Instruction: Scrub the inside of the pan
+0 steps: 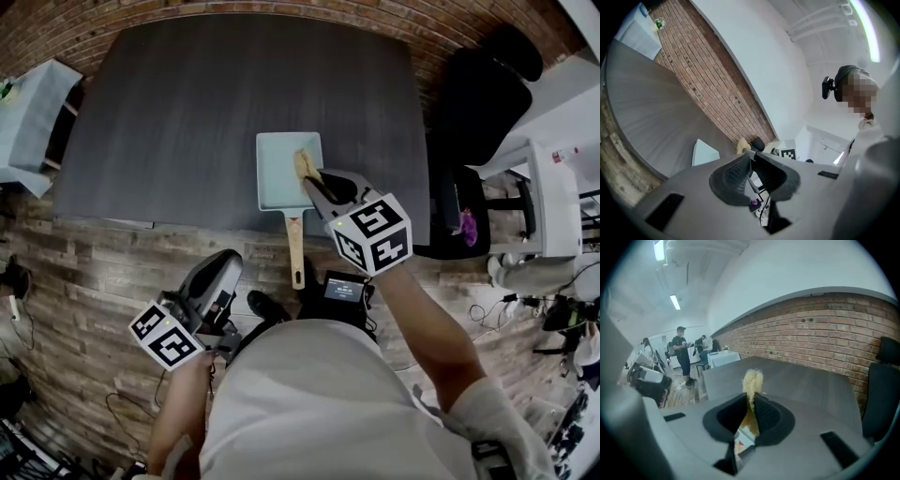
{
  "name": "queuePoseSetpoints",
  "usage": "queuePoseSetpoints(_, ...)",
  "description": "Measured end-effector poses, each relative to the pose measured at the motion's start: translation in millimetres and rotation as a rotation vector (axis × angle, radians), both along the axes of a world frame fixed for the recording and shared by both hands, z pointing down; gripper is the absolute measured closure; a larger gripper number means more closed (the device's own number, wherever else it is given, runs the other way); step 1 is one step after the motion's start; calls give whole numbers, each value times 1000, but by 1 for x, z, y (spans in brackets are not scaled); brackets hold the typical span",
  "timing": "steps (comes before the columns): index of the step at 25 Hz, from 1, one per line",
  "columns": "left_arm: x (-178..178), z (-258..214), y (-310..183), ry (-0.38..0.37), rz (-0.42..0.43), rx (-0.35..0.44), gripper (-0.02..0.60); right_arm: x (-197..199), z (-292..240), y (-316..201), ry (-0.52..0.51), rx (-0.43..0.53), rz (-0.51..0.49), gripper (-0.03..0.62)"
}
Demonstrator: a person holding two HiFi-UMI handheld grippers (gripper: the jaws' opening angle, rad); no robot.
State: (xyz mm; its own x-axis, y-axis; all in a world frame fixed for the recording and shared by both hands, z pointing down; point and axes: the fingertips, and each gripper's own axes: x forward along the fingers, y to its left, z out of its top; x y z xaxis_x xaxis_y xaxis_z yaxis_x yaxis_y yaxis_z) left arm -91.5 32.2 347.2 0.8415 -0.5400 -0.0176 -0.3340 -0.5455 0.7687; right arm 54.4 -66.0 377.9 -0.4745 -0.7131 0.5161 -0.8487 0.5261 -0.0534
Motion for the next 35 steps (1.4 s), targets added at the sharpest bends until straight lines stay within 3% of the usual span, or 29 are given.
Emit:
queuePoseSetpoints(9,-34,-19,19,-37,2,62,535,-1,-19,51,-125,18,59,548)
queuePoseSetpoints(14,-31,-18,26,-93,19,82,535,13,-29,69,-168,30,97,548)
queuePoseSetpoints(23,4,-25,35,-122,-6,79,535,37,-53,89,-209,60,55,547)
queuePoseSetpoints(35,89,-40,60,-80,-10,85,541,101,-58,116,-222,54,13,548)
